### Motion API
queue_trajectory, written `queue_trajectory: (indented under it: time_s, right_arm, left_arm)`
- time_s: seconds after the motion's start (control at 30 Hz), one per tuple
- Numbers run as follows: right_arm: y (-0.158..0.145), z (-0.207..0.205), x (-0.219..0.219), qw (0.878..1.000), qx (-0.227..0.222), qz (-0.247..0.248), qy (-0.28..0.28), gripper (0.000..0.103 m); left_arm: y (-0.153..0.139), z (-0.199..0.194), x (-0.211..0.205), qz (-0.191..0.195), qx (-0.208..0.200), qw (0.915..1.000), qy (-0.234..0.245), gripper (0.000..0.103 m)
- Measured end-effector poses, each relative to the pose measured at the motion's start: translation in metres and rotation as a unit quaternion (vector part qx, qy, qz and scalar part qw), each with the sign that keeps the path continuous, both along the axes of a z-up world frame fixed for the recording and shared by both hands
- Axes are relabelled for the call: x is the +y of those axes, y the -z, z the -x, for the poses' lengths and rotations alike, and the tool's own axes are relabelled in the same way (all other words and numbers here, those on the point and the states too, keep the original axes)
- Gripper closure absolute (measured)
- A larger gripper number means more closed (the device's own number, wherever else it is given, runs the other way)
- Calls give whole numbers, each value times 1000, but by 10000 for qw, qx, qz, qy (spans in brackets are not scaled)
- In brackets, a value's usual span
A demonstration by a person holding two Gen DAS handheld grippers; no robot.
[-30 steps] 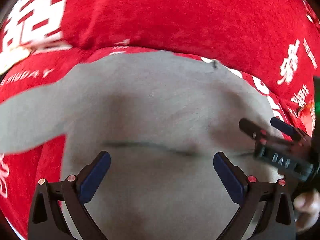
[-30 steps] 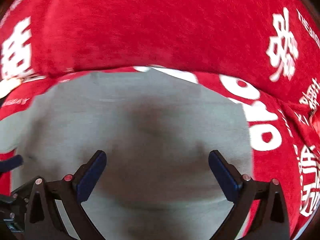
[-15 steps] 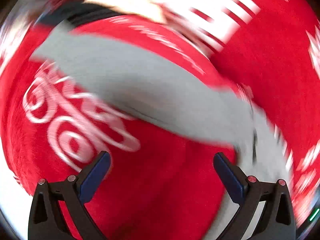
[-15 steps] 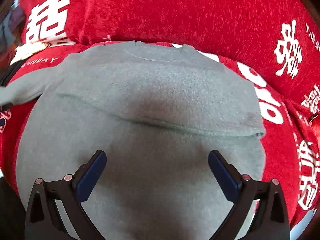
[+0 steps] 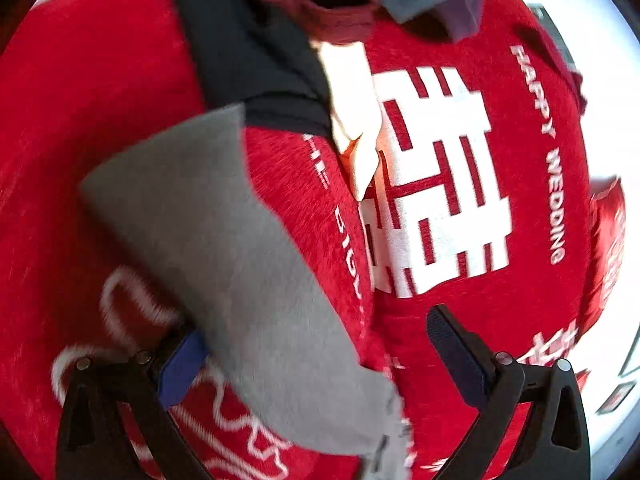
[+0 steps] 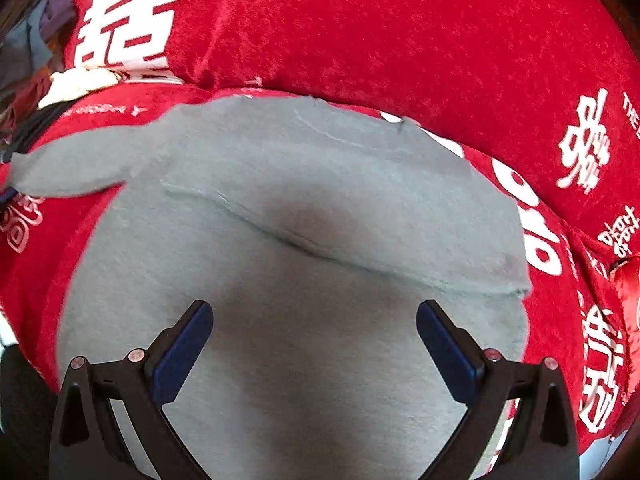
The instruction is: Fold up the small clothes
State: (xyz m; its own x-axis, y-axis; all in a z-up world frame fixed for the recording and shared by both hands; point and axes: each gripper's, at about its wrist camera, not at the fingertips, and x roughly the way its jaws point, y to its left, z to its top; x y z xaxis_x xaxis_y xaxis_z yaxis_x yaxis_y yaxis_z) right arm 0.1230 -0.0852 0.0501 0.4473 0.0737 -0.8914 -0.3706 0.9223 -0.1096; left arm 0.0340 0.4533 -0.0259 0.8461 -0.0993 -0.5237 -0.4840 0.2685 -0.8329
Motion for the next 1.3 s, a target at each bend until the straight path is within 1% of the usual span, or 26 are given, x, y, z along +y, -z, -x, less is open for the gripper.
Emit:
queue_trajectory:
  time_s: [0.03,0.07,0.1,0.13,0.17,0.2,0.3,0.37,0.4,0.47,0.53,0.6,0.63,0.7,0.77,0.8,0.83,0.87,0.9,0.93,0.97,1.0,1.03,1.1,1.23,1.3]
  right_arm:
    - [-3,-5,9,9999,43,-91,-40,1]
    - [-5,-10,16,9998,80,-155,-89,1]
    - [-7,-17,28,9995,117,-230,-169,1]
    - [-8,-25,38,9992,139,-290,-226,1]
    - [-8,-35,51,9988,177,-354,-280,1]
    - [-5,-46,68,9984,243,-393,-319,1]
    - [13,-81,110,9980,467,-361,-234,1]
    - [29,-102,138,9983,536,-186,-147,1]
    - [37,-111,151,9986,526,-22,-104,1]
    - [53,-119,172,9982,528,270,-64,1]
    - [70,-118,190,9968,634,460,-177,1]
    - [73,-102,211,9973,251,593,-364,1]
    - [74,-95,220,9963,281,602,-543,1]
    - [76,-76,241,9911,586,407,-1121,1]
    - [69,-49,259,9803,652,390,-1822,3]
    - [61,-42,259,9787,718,147,-1919,4]
    - [49,-38,251,9789,803,-232,-1866,4]
    - [40,-37,242,9792,854,-495,-1772,4]
    - [27,-38,224,9804,855,-800,-1586,4]
    - [19,-40,207,9821,785,-921,-1440,4]
    - [12,-41,187,9850,668,-949,-1275,4]
    - [7,-43,169,9874,569,-922,-1154,4]
    - [2,-47,146,9905,442,-830,-1003,4]
    - [-4,-54,104,9951,266,-621,-720,4]
    - [-9,-68,14,9978,275,-599,-55,4]
    - [-8,-73,-24,9980,203,-580,149,3]
  left_arm:
    - [-2,-6,5,-116,120,9998,69,24]
    - [0,-13,6,-186,260,9993,196,56]
    - [6,-21,7,-169,457,9980,397,73]
    - [11,-19,5,-161,554,9971,491,93]
    - [15,-20,4,-235,679,9959,557,95]
    - [17,-18,2,-401,762,9946,580,95]
    - [11,-9,-1,-666,694,9934,625,95]
    - [2,-6,-2,-920,756,9906,673,95]
    - [-2,-7,-4,-1005,748,9895,714,95]
    - [-10,-6,-7,-1198,686,9872,797,97]
    - [-15,-7,-10,-1327,688,9851,847,97]
    - [-19,-6,-11,-1382,672,9847,827,97]
    - [-22,-6,-12,-1402,654,9846,811,97]
    - [-30,-6,-17,-1439,578,9846,802,97]
    - [-42,-8,-26,-1610,562,9818,840,97]
    - [-52,-9,-33,-1745,554,9792,880,97]
    - [-60,-12,-41,-1840,522,9772,924,97]
    - [-69,-14,-49,-1925,482,9751,987,97]
    - [-80,-21,-63,-2049,449,9715,1102,97]
    - [-87,-26,-72,-2138,449,9686,1191,97]
    - [-96,-34,-85,-2276,465,9637,1315,97]
    - [-106,-46,-105,-2449,478,9568,1494,97]
    - [-112,-54,-117,-2520,483,9535,1582,97]
    - [-125,-75,-152,-2723,487,9438,1810,97]
    - [-135,-117,-228,-2887,571,9249,2408,98]
    - [-140,-137,-276,-3010,590,9109,2762,98]
